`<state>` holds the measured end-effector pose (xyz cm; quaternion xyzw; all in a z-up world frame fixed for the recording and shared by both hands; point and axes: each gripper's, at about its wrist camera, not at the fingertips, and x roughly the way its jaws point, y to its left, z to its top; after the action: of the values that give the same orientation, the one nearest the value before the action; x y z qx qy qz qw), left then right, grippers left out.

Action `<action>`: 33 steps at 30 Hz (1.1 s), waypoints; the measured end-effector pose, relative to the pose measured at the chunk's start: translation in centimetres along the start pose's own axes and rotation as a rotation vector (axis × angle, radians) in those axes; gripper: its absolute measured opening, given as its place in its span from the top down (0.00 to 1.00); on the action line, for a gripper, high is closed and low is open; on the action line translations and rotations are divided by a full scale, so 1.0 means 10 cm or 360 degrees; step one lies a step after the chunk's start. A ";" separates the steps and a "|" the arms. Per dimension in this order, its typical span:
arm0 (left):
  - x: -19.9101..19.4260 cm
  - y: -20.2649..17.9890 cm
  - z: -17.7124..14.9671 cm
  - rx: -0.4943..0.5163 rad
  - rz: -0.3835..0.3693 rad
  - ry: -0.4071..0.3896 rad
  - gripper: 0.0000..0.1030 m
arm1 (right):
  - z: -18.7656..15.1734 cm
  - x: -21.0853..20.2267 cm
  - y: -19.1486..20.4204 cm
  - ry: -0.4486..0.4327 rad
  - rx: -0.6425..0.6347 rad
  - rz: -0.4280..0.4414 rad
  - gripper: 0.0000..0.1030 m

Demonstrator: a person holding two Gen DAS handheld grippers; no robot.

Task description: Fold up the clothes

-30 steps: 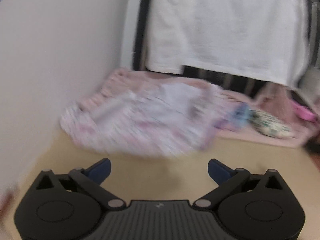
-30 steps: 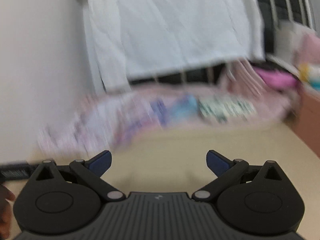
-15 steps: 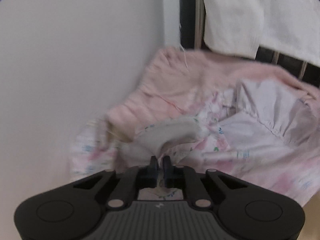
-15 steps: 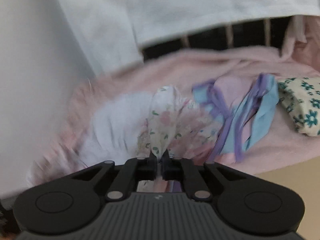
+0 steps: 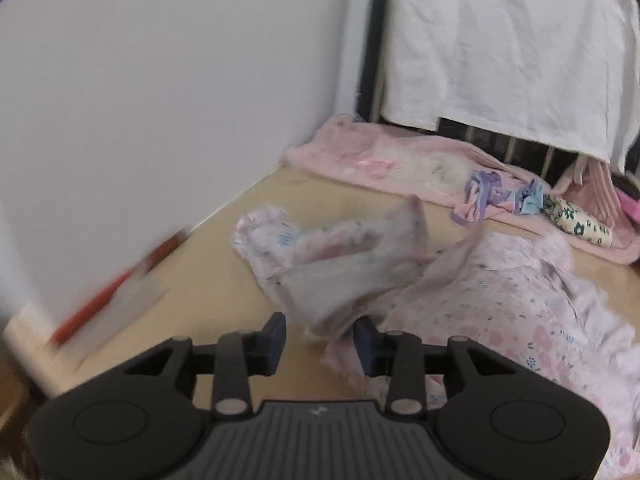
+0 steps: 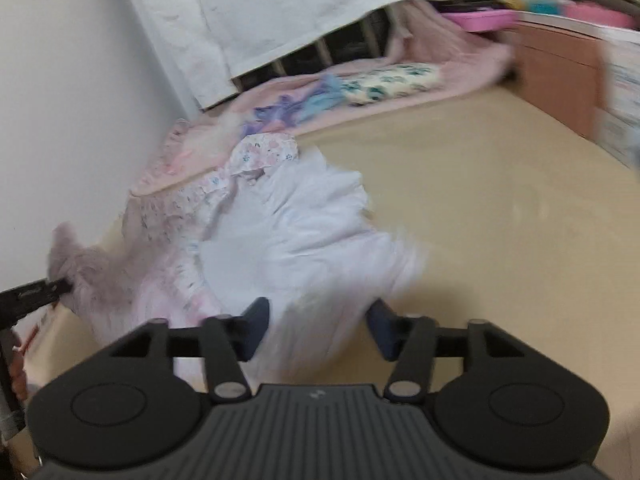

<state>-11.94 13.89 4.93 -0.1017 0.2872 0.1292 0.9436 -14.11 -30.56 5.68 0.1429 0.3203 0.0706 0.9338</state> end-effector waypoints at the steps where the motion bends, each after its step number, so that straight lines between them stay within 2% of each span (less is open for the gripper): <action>1: -0.13 0.05 -0.02 -0.0073 0.0056 -0.0032 0.54 | -0.06 -0.17 -0.06 -0.0038 0.0001 -0.0041 0.43; 2: -0.27 0.07 -0.01 -0.0128 0.0118 -0.0099 0.45 | 0.00 -0.28 -0.07 -0.0112 -0.0009 -0.0066 0.36; 4: -0.54 0.03 0.00 -0.0140 0.0173 -0.0273 0.36 | 0.16 -0.46 -0.09 -0.0268 -0.0034 -0.0112 0.27; 6: -0.68 -0.16 -0.02 -0.0023 0.0177 -0.0394 0.16 | 0.32 -0.33 0.02 -0.0280 -0.0104 -0.0043 0.26; 9: -0.85 -0.44 -0.05 0.0153 0.0149 -0.0545 0.15 | 0.52 0.13 0.40 -0.0176 -0.0297 0.0124 0.19; 11: -0.74 -0.65 -0.09 0.0268 -0.0042 -0.0471 0.14 | 0.67 0.50 0.69 -0.0070 -0.0431 0.0256 0.16; 12: -0.60 -0.72 -0.09 0.0322 -0.0170 -0.0327 0.16 | 0.77 0.74 0.84 0.0022 -0.0492 0.0309 0.16; 14: -0.36 -0.83 -0.14 0.0382 -0.0439 0.0007 0.19 | 0.95 1.12 1.13 0.0116 -0.0592 0.0329 0.16; 15: -0.28 -0.84 -0.18 0.0374 -0.0520 0.0107 0.23 | 1.03 1.30 1.28 0.0159 -0.0662 0.0310 0.16; 17: -0.22 -0.83 -0.28 0.0382 -0.0582 0.0233 0.33 | 1.14 1.68 1.58 0.0229 -0.0895 0.0262 0.16; 19: -0.26 -0.72 -0.39 0.0407 -0.0569 0.0265 0.34 | 1.12 2.01 1.84 0.0309 -0.1111 0.0217 0.16; 22: -0.16 -0.58 -0.43 0.0433 -0.0494 0.0398 0.36 | 1.00 2.45 2.10 0.0418 -0.1424 0.0176 0.15; 24: -0.19 -0.45 -0.43 0.0416 -0.0492 0.0397 0.36 | 0.92 2.65 2.18 0.0406 -0.1584 0.0052 0.16; 25: -0.21 -0.39 -0.43 0.0407 -0.0491 0.0396 0.36 | 0.90 2.72 2.19 0.0385 -0.1641 -0.0001 0.17; 26: -0.23 -0.32 -0.43 0.0398 -0.0491 0.0395 0.37 | 0.92 2.77 2.15 0.0423 -0.1619 -0.0008 0.35; 27: -0.25 -0.27 -0.41 0.0380 -0.0504 0.0375 0.37 | 0.96 2.83 2.10 0.0471 -0.1584 -0.0009 0.57; 28: -0.28 -0.26 -0.34 0.0362 -0.0554 0.0314 0.37 | 0.99 2.88 2.05 0.0518 -0.1550 -0.0010 1.00; 29: -0.31 -0.29 -0.28 0.0372 -0.0629 0.0238 0.33 | 1.04 2.94 1.99 0.0545 -0.1475 -0.0057 0.99; 30: -0.34 -0.32 -0.21 0.0382 -0.0703 0.0161 0.27 | 1.09 2.99 1.92 0.0510 -0.1430 -0.0122 0.99; 31: -0.35 -0.36 -0.16 0.0394 -0.0757 0.0104 0.24 | 1.09 3.05 1.87 0.0456 -0.1416 -0.0244 0.99; 33: -0.25 -0.51 -0.09 0.0408 -0.0755 0.0075 0.24 | 1.10 3.16 1.76 0.0337 -0.1418 -0.0489 0.98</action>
<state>-12.85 8.36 6.16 -0.0489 0.2912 -0.1353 0.9458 16.74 -9.21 1.20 -0.3280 0.3696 0.0765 0.8660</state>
